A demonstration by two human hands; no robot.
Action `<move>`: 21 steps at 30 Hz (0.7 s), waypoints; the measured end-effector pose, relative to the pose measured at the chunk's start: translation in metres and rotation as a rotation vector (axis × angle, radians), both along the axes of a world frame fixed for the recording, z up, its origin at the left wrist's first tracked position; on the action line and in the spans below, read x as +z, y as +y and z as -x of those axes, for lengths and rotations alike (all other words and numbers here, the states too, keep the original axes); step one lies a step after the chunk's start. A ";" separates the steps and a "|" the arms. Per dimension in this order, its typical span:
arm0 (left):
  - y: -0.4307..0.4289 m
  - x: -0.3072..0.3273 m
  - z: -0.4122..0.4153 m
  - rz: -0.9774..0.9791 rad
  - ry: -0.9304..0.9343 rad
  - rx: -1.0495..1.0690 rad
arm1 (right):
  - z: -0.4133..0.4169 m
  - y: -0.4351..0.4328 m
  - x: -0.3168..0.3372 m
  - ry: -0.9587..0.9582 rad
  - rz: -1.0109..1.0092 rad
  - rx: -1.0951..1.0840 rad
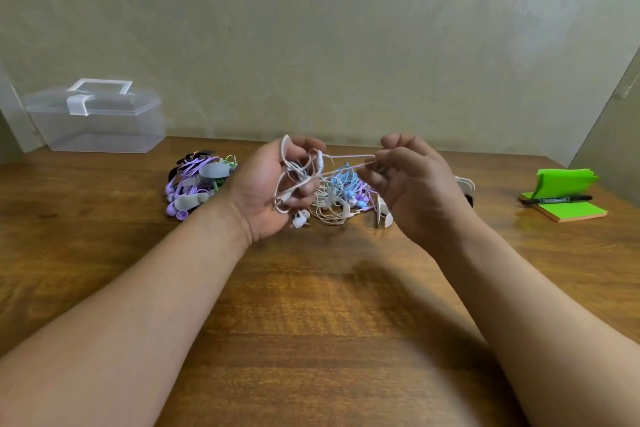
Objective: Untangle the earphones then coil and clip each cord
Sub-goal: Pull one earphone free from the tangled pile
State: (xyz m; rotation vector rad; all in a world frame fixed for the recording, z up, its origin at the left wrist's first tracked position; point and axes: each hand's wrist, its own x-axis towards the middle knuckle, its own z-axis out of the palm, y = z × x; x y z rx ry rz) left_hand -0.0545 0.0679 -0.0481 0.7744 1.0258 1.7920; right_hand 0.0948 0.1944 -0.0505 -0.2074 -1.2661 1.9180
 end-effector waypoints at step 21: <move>-0.001 -0.001 0.000 0.129 0.126 -0.031 | 0.001 -0.009 -0.012 -0.528 -0.258 -0.049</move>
